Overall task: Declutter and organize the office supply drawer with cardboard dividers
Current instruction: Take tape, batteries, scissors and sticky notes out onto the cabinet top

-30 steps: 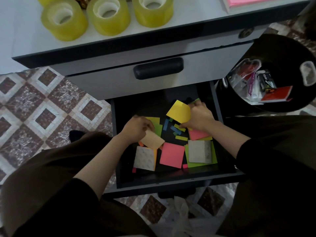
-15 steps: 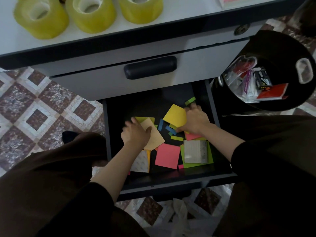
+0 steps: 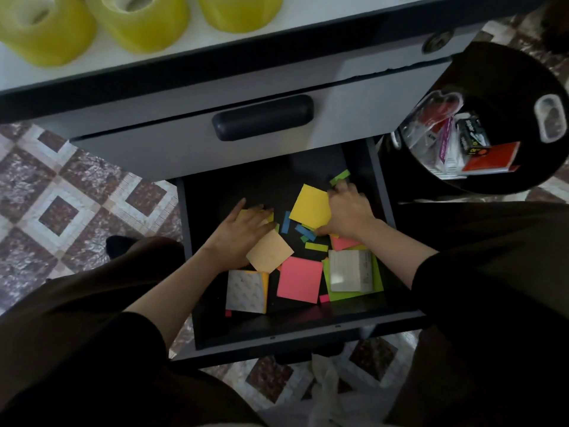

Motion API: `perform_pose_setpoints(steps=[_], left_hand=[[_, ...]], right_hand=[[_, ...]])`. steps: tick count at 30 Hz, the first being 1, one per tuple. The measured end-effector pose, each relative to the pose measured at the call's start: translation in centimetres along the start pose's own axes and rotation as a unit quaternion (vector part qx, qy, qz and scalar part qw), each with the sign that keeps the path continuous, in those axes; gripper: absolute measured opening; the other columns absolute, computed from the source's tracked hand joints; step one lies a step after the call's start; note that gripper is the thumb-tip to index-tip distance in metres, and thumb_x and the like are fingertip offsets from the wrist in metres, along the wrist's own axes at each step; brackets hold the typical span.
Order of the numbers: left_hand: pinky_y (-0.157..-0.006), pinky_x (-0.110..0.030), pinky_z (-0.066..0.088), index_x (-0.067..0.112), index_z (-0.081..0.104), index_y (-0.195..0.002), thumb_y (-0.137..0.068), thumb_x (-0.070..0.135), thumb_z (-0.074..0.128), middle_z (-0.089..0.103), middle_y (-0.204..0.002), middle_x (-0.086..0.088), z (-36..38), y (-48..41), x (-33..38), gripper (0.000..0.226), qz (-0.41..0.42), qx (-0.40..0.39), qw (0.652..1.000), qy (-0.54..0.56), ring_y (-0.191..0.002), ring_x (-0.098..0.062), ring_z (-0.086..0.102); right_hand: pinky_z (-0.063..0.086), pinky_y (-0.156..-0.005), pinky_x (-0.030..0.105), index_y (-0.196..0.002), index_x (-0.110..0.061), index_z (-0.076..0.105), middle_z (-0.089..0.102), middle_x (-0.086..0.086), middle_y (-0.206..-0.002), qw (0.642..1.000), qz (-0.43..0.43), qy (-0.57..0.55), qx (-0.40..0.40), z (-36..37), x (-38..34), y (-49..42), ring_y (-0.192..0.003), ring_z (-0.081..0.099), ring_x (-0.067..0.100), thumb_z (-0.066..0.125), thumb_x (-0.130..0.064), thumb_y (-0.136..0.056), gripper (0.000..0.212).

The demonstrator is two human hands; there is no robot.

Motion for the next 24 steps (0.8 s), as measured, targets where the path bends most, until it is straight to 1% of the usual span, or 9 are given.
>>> perform_pose_setpoints(steps=[2, 4, 6, 7, 10, 14, 18, 21, 24], left_hand=[[-0.107, -0.040, -0.020, 0.014, 0.012, -0.149, -0.084, 0.043, 0.055, 0.010, -0.156, -0.007, -0.3, 0.1, 0.3, 0.083, 0.004, 0.011, 1.000, 0.006, -0.144, -0.022, 0.005], [-0.108, -0.037, -0.016, 0.007, 0.024, -0.145, -0.078, 0.046, 0.062, 0.028, -0.148, -0.011, -0.5, 0.3, 0.1, 0.086, -0.003, 0.039, 0.998, 0.043, -0.139, -0.026, 0.022], [-0.112, -0.038, -0.003, 0.004, 0.041, -0.136, -0.067, 0.044, 0.073, 0.047, -0.132, -0.015, -1.0, 0.9, -0.6, 0.086, -0.025, 0.081, 0.992, 0.093, -0.127, -0.031, 0.041], [-0.114, -0.039, 0.005, 0.003, 0.045, -0.133, -0.063, 0.043, 0.077, 0.051, -0.126, -0.017, -1.4, 1.2, -1.0, 0.086, -0.041, 0.096, 0.988, 0.116, -0.123, -0.033, 0.045], [-0.113, -0.041, 0.019, 0.002, 0.047, -0.131, -0.064, 0.044, 0.077, 0.050, -0.125, -0.019, -2.0, 2.4, -1.9, 0.085, -0.094, 0.111, 0.974, 0.174, -0.122, -0.037, 0.043], [-0.100, -0.036, 0.036, 0.004, 0.047, -0.128, -0.063, 0.046, 0.077, 0.049, -0.125, -0.013, -3.2, 4.6, -2.8, 0.083, -0.153, 0.151, 0.943, 0.253, -0.117, -0.029, 0.043], [-0.098, -0.031, 0.035, 0.008, 0.038, -0.136, -0.069, 0.043, 0.075, 0.041, -0.134, -0.009, -4.2, 7.0, -3.2, 0.085, -0.187, 0.166, 0.916, 0.315, -0.124, -0.024, 0.037], [-0.100, -0.032, 0.034, 0.007, 0.038, -0.136, -0.067, 0.042, 0.078, 0.041, -0.134, -0.009, -5.1, 8.8, -3.4, 0.087, -0.202, 0.187, 0.902, 0.334, -0.124, -0.025, 0.036], [-0.097, -0.034, 0.037, 0.006, 0.041, -0.134, -0.065, 0.040, 0.079, 0.042, -0.132, -0.010, -6.1, 10.4, -3.4, 0.085, -0.213, 0.199, 0.893, 0.343, -0.122, -0.026, 0.038]], right_hand=[[0.037, -0.100, 0.044, -0.135, -0.001, 0.037, 0.030, 0.015, -0.139, 0.999, -0.011, 0.042, 0.001, 0.2, -0.4, 0.1, -0.128, 0.031, 0.031, 0.075, -0.058, -0.065, 0.097], [0.038, -0.100, 0.044, -0.136, 0.000, 0.035, 0.029, 0.016, -0.139, 0.998, -0.014, 0.063, 0.008, 0.4, -0.7, 0.1, -0.127, 0.031, 0.031, 0.074, -0.055, -0.067, 0.096], [0.038, -0.099, 0.043, -0.135, 0.002, 0.035, 0.030, 0.018, -0.137, 0.998, -0.011, 0.059, 0.012, 0.6, -0.8, 0.1, -0.125, 0.033, 0.032, 0.073, -0.052, -0.071, 0.092], [0.038, -0.099, 0.042, -0.134, 0.003, 0.035, 0.031, 0.018, -0.136, 0.999, -0.010, 0.051, 0.014, 0.5, -0.9, 0.2, -0.124, 0.034, 0.032, 0.072, -0.051, -0.071, 0.091], [0.040, -0.097, 0.041, -0.130, 0.002, 0.039, 0.035, 0.018, -0.132, 1.000, -0.008, 0.008, 0.012, 0.4, -1.0, 0.4, -0.122, 0.037, 0.032, 0.074, -0.053, -0.068, 0.090], [0.041, -0.098, 0.039, -0.133, -0.001, 0.037, 0.034, 0.015, -0.133, 0.998, -0.017, -0.050, 0.016, -0.5, -1.1, 1.3, -0.125, 0.034, 0.030, 0.077, -0.047, -0.067, 0.090], [0.042, -0.095, 0.036, -0.132, -0.004, 0.039, 0.040, 0.012, -0.130, 0.992, -0.044, -0.105, 0.049, -2.4, -1.6, 3.2, -0.123, 0.040, 0.027, 0.080, -0.037, -0.065, 0.085], [0.043, -0.095, 0.034, -0.133, -0.006, 0.039, 0.042, 0.010, -0.127, 0.987, -0.070, -0.121, 0.074, -4.1, -2.2, 5.1, -0.121, 0.043, 0.026, 0.080, -0.038, -0.065, 0.086], [0.045, -0.092, 0.035, -0.135, -0.008, 0.038, 0.042, 0.008, -0.124, 0.982, -0.085, -0.139, 0.097, -6.0, -2.5, 7.2, -0.116, 0.046, 0.025, 0.082, -0.040, -0.063, 0.090]])
Point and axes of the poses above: each hand's wrist, its own y-axis away from the middle knuckle, its own z-axis out of the palm, x = y × z, the point moved 9 cm from there along -y, towards the middle knuckle
